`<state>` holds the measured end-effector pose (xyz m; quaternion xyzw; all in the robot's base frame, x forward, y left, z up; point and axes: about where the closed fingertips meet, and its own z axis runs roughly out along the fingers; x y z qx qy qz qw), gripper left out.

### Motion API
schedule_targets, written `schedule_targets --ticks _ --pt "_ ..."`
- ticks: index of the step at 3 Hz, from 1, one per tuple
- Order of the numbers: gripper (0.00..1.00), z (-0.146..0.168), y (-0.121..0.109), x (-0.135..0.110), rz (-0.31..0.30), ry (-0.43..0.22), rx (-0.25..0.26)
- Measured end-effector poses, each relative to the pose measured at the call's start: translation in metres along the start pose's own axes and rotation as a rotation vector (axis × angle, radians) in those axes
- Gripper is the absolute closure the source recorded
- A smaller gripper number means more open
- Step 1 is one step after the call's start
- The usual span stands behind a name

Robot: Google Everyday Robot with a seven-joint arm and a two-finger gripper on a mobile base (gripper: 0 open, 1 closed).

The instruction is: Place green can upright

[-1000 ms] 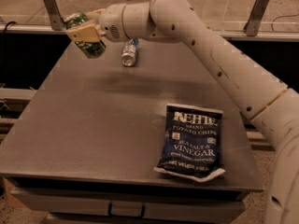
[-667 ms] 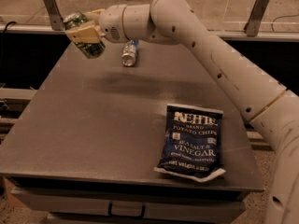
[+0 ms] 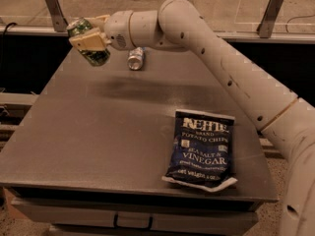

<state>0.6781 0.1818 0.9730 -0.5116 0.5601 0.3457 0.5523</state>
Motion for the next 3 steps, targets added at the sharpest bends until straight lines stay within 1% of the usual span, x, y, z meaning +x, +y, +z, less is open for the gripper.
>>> schedule_targets --ticks 1,2,3 --pt "1.0 -0.01 0.007 0.017 -0.035 0.007 -0.021" --pt "1.0 -0.024 0.01 0.036 -0.019 -0.008 -0.031" --pt "1.0 -0.031 0.011 0.05 0.019 -0.064 -0.043"
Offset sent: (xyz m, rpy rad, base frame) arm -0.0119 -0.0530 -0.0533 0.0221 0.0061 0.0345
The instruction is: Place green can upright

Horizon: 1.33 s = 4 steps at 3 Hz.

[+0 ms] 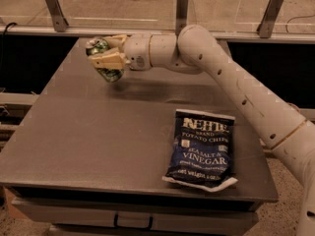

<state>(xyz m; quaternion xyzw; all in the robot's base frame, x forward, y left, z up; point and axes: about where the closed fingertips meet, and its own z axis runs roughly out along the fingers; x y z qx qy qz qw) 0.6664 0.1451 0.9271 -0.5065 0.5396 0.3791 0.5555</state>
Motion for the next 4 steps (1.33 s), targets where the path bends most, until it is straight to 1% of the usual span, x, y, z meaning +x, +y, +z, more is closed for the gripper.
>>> schedule_targets --ticks 1,2,4 --pt "1.0 -0.003 0.005 0.011 -0.017 -0.035 -0.041" --pt "0.82 -0.009 0.011 0.023 -0.035 -0.015 -0.055" --pt "0.36 -0.004 0.014 0.021 -0.035 -0.017 -0.064"
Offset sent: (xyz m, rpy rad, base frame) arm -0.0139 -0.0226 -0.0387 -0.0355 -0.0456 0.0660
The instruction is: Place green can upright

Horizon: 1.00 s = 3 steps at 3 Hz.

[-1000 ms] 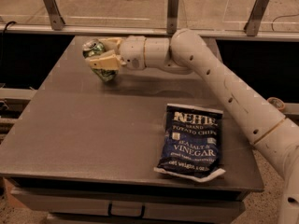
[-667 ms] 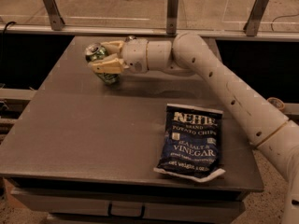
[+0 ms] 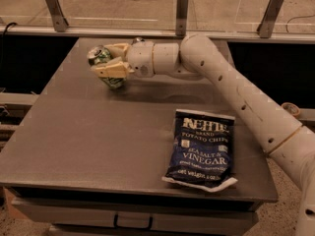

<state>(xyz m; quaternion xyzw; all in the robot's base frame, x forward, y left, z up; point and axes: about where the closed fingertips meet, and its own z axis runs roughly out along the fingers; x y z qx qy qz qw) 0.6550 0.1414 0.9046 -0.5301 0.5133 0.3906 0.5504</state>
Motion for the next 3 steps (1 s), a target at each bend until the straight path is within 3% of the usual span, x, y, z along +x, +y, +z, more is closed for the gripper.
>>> schedule_targets --ticks 1,2,3 --pt "0.12 -0.001 0.001 0.002 0.007 0.002 0.004" --pt "0.0 -0.006 0.003 0.005 0.014 0.008 0.018" --pt "0.0 -0.016 0.007 0.008 0.024 0.018 0.044"
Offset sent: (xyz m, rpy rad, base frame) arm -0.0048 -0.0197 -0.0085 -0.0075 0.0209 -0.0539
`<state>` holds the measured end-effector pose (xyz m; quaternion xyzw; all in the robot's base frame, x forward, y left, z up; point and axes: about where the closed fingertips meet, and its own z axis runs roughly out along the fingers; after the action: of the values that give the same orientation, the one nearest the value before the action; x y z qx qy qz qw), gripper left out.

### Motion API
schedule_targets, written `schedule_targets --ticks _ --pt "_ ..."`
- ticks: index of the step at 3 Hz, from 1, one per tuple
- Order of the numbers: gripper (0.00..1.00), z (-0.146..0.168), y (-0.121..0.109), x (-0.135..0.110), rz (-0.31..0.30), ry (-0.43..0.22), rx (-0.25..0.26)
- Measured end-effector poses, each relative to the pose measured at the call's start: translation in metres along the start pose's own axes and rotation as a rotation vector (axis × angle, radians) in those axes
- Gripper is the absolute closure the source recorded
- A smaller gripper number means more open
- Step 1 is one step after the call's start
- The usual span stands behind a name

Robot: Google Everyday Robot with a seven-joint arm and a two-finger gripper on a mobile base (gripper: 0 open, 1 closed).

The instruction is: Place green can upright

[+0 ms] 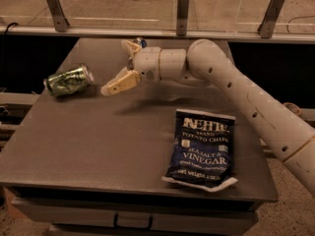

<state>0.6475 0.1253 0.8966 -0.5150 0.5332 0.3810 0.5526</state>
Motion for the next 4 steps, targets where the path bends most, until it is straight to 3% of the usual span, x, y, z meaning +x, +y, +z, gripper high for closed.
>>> schedule_targets --ticks 2,3,4 --pt "0.0 0.001 -0.005 -0.016 -0.032 0.085 0.019" --pt "0.0 0.024 -0.011 -0.036 -0.086 0.168 -0.016" --pt "0.0 0.057 -0.019 -0.049 -0.14 0.296 -0.064"
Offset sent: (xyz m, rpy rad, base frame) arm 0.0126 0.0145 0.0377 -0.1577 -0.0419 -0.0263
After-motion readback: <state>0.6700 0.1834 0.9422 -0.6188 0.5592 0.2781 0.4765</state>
